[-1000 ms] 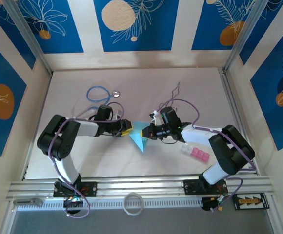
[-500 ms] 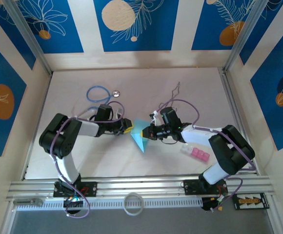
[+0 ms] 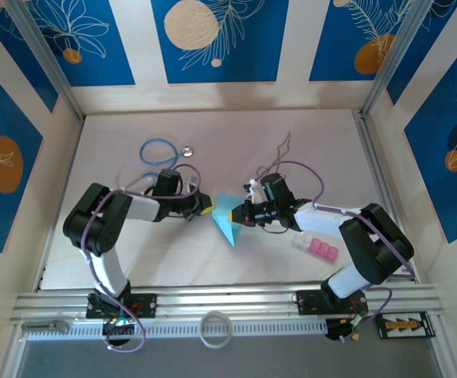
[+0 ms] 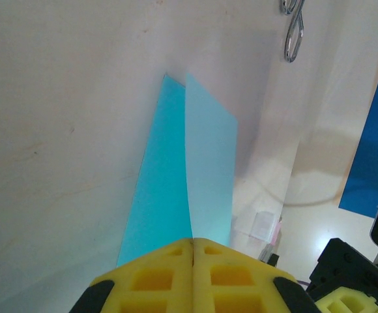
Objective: Fold a paper plane with a square sheet of paper (pick it up from the middle)
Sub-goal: Fourth fold the wing at the center of the table.
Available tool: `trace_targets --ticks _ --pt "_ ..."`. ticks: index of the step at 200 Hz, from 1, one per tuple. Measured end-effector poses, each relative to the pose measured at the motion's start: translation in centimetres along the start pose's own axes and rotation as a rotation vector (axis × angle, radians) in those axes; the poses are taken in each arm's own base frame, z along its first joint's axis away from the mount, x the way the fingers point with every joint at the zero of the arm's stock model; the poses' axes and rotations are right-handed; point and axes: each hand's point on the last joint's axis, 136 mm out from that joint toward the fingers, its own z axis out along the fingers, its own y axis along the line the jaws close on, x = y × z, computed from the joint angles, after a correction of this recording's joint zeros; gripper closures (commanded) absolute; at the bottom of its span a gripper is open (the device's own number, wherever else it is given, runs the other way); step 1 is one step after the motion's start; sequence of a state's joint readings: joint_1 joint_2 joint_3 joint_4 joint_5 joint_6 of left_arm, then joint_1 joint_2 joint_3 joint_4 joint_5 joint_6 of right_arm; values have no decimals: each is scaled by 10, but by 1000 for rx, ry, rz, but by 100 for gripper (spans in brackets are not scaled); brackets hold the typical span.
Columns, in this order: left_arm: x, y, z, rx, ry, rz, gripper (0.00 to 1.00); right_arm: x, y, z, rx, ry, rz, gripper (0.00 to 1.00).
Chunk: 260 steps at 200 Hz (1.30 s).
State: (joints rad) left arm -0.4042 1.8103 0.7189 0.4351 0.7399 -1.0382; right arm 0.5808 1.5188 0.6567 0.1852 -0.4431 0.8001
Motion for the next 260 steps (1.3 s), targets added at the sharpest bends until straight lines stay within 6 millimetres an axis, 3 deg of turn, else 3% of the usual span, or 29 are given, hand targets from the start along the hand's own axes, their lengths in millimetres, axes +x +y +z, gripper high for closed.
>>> trace_targets --ticks 16,34,56,92,115,135,171,216,260 --pt "1 1 -1 -1 -4 1 100 1 -2 -1 13 -1 -1 94" --pt "2 3 -4 -11 -20 1 100 4 -9 -3 53 2 2 78" --pt "0 0 -13 -21 -73 18 100 4 -16 -12 123 -21 2 66" --pt "-7 -8 -33 -49 -202 35 100 -6 -11 -37 229 -118 -65 64" --pt "-10 -10 -40 -92 -280 16 100 -10 -4 -42 281 -180 -149 64" --pt "-6 -15 -41 -121 -331 6 100 -4 8 -31 329 -226 -330 63" --pt "3 -19 -40 -173 -414 -38 100 32 19 3 384 -214 -715 63" --pt "5 -22 -48 -203 -519 -88 100 32 2 27 529 -221 -930 63" --pt "3 -19 -55 -226 -566 -120 100 27 -11 40 620 -218 -1001 62"
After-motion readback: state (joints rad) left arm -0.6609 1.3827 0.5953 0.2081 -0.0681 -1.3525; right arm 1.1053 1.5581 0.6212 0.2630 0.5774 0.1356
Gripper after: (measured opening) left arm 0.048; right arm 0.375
